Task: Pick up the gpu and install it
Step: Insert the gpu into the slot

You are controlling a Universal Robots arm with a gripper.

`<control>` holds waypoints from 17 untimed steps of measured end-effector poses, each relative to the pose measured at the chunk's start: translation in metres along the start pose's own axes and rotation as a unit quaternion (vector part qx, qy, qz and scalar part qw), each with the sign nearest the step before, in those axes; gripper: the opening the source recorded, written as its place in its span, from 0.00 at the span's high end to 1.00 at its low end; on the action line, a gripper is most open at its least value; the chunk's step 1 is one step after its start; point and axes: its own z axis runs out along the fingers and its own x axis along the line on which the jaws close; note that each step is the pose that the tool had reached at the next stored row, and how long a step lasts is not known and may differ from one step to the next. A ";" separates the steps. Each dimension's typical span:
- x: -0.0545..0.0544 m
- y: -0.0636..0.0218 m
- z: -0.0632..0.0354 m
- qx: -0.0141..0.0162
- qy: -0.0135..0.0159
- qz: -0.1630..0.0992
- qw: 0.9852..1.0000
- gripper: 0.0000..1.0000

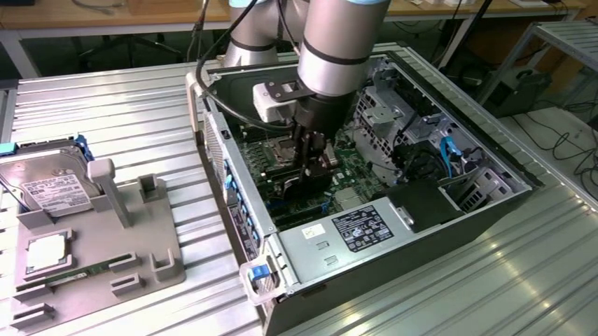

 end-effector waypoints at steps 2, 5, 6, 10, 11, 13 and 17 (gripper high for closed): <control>0.000 0.0000 -0.0018 0.000 0.001 0.000 1.000 0.65; 0.000 0.0000 -0.0019 0.000 0.001 0.000 1.000 0.73; 0.000 0.0000 -0.0019 0.000 0.001 0.000 1.000 0.73; 0.000 0.0000 -0.0019 0.000 0.001 0.000 1.000 0.89; 0.000 0.0000 -0.0019 0.000 0.001 0.000 1.000 0.89; 0.000 0.0000 -0.0019 0.000 0.001 0.000 1.000 0.89; 0.000 0.0000 -0.0019 0.000 0.001 0.000 1.000 0.89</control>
